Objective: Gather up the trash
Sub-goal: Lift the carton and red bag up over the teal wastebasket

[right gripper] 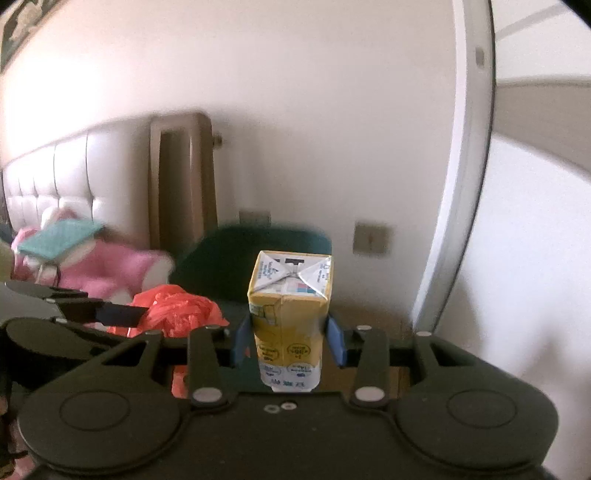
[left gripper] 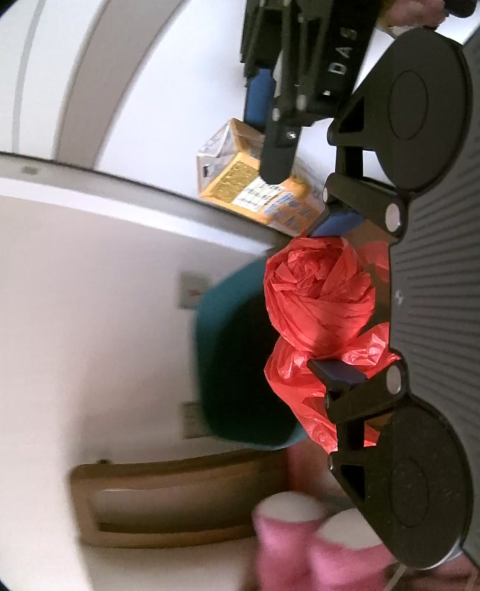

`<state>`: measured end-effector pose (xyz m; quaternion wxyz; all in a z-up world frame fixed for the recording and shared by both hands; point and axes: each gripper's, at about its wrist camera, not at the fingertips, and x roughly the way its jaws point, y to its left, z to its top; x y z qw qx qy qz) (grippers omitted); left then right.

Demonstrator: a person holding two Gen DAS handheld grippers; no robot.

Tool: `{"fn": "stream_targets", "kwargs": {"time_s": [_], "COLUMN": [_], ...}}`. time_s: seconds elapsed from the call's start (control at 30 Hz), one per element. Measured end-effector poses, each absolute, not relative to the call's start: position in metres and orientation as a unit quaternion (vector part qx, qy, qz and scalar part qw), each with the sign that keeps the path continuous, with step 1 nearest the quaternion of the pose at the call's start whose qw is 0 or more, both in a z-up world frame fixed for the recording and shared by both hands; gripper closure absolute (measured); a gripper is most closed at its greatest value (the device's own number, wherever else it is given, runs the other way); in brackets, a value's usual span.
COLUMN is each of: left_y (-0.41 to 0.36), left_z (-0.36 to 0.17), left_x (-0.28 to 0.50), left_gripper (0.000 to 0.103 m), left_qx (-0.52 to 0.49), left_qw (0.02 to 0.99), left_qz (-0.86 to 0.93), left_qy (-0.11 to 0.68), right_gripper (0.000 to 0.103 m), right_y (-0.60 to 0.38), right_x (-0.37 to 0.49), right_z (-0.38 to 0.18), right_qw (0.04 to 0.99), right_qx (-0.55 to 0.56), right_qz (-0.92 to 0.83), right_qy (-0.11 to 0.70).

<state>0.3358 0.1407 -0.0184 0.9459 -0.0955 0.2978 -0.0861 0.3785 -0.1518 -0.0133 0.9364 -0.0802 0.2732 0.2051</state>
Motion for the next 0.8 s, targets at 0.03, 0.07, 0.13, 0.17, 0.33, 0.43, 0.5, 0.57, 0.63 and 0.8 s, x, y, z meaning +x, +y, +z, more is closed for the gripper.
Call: {"fn": "stream_targets", "kwargs": {"time_s": [0.03,0.07,0.13,0.17,0.33,0.43,0.5,0.57,0.63,0.8], "left_y": [0.146,0.15,0.156,0.16,0.171,0.173,0.173,0.174,0.174,0.174], "left_z": [-0.009,-0.001,0.009,0.011,0.008,0.005,0.0,-0.008,-0.016,-0.042], "left_x": [0.343,0.35,0.362,0.37,0.406,0.421,0.43,0.439,0.447,0.46], "left_gripper": [0.035,0.035,0.035,0.035,0.035,0.035,0.035,0.035,0.035,0.035], "left_qx": [-0.094,-0.09,-0.083,-0.084,-0.09,-0.083,-0.081,-0.079,-0.07,-0.065], "left_qw": [0.949,0.952,0.956,0.957,0.955,0.956,0.958,0.958,0.957,0.952], "left_qz": [-0.081,-0.076,-0.07,-0.066,-0.042,-0.034,-0.034,-0.032,-0.027,-0.033], "left_qy": [0.29,0.283,0.273,0.271,0.28,0.278,0.274,0.275,0.279,0.296], "right_gripper": [0.062,0.062,0.062,0.062,0.062,0.062,0.062,0.062,0.062,0.062], "right_y": [-0.149,-0.146,-0.14,-0.138,-0.128,-0.12,-0.116,-0.114,-0.113,-0.115], "right_x": [0.383,0.39,0.403,0.408,0.444,0.463,0.473,0.482,0.49,0.512], "right_z": [-0.007,0.0,0.013,0.018,0.021,0.015,0.009,0.001,-0.009,-0.036], "right_qw": [0.939,0.941,0.944,0.945,0.945,0.945,0.944,0.943,0.94,0.93], "right_qx": [-0.083,-0.085,-0.085,-0.085,-0.075,-0.069,-0.06,-0.052,-0.038,-0.012], "right_qz": [0.205,0.205,0.207,0.208,0.204,0.202,0.204,0.205,0.207,0.197], "right_qy": [0.264,0.255,0.242,0.239,0.242,0.249,0.251,0.255,0.269,0.309]}}
